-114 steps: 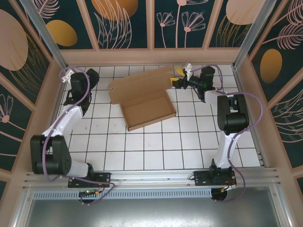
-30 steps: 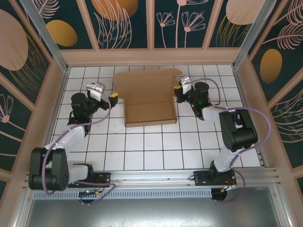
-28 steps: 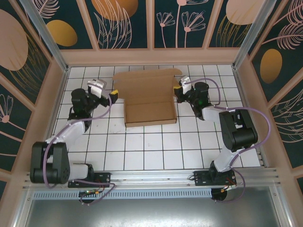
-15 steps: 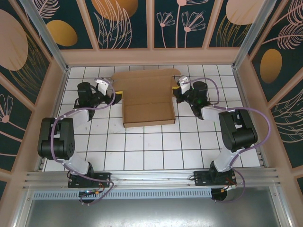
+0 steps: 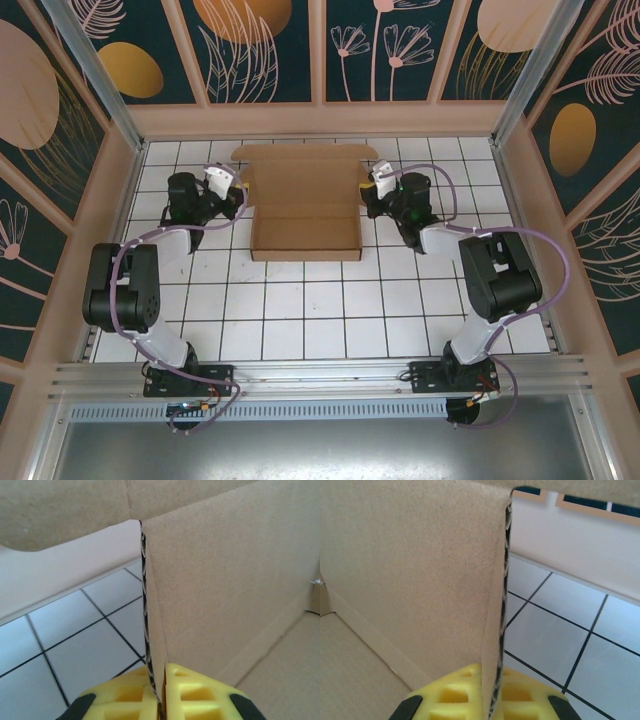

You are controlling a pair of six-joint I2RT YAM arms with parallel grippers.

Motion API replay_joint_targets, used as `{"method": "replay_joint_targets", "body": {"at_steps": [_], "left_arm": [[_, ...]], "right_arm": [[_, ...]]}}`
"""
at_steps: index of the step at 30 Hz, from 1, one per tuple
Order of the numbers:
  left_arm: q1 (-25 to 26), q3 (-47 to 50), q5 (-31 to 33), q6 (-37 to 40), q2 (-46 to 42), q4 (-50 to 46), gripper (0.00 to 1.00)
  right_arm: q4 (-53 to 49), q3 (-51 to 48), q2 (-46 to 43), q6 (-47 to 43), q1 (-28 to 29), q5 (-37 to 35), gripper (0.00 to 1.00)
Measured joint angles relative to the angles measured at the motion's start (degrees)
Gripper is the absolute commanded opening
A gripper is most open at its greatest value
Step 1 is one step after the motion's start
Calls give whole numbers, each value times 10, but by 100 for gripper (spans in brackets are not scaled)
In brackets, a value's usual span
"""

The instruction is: Fold the paper box

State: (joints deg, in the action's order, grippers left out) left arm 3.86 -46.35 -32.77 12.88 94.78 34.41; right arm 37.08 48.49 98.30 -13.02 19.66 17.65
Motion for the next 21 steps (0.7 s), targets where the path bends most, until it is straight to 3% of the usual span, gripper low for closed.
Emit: {"method": "replay_joint_targets", "body": {"at_steps": [4,15,21], "left_arm": [[45,28,122,-31,-21,29,7],[168,61,450,-161,-30,100,7],[191,88,498,-201,-30,136,11]], "right_arm": [[3,0,0,25,28,-76,0],[-1,46,40,175,166,-419,0],[-3,70,60,204,191,-508,0]]}}
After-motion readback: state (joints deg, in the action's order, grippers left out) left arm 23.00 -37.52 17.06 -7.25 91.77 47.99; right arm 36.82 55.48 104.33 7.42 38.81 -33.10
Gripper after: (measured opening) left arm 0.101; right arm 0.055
